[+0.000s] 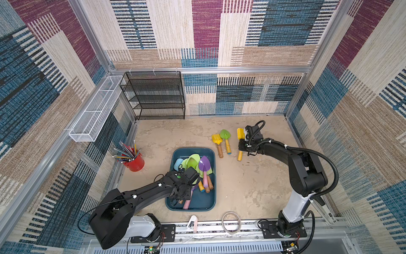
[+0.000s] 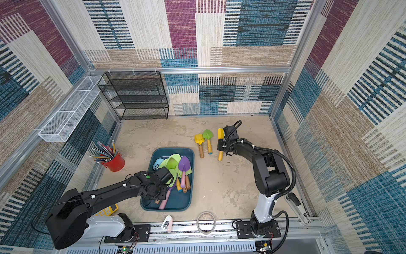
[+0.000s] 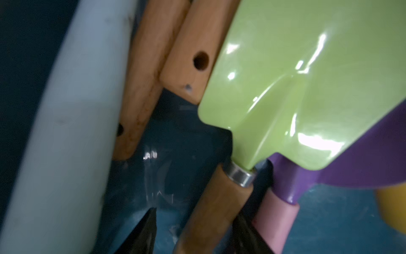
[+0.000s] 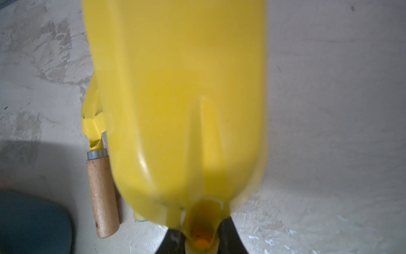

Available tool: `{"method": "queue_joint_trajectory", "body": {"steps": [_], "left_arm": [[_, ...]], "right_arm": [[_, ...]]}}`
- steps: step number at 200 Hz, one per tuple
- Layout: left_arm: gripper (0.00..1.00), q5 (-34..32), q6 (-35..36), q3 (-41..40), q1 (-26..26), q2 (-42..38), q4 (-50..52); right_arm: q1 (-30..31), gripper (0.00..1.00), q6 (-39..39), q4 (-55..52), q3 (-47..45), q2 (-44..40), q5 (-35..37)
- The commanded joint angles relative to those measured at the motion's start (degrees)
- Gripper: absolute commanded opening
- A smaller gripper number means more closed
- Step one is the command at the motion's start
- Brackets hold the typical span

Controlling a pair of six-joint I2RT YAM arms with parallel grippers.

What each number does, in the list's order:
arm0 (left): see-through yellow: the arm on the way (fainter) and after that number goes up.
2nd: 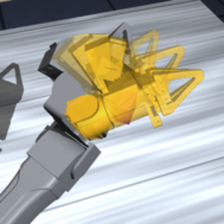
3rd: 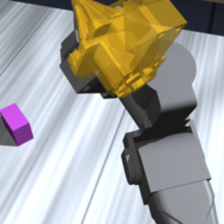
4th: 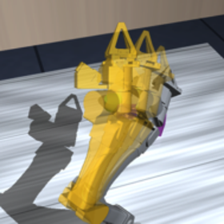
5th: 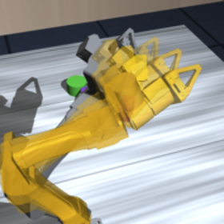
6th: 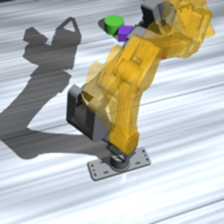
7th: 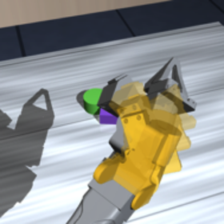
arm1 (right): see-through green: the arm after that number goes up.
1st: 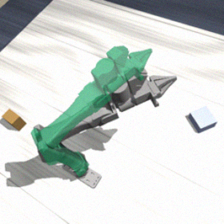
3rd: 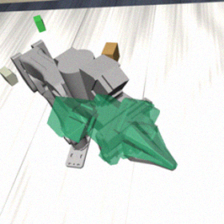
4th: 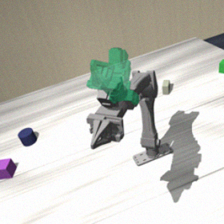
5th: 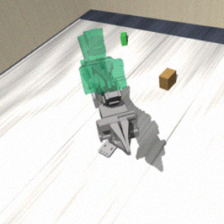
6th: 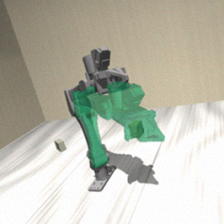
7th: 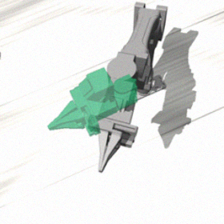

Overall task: Take the shovel out of the storage box
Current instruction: Adjust the shovel in the storage box, then place the shovel at the center of the board.

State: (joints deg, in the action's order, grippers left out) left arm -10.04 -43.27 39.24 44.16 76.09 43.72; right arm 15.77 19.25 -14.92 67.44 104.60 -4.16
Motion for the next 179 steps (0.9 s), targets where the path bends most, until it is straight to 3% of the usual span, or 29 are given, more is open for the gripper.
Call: {"method": "queue_joint_trajectory", "body": {"steps": [1, 94, 179], "left_arm": [[0.58, 2.7, 1.0, -0.1, 0.0, 1.3, -2.4], [0.55, 4.2, 0.8, -0.7, 0.3, 0.1, -2.4], [0.62, 4.8, 0.7, -2.6, 0.2, -1.4, -2.3]], "right_arm": [[0.2, 0.16, -0.8, -0.3, 2.8, 2.1, 3.9], [0.3, 0.18, -1.5, -1.2, 10.1, 11.2, 4.7], [0.9, 0.2, -2.4, -3.3, 14.3, 15.8, 8.3]]}}
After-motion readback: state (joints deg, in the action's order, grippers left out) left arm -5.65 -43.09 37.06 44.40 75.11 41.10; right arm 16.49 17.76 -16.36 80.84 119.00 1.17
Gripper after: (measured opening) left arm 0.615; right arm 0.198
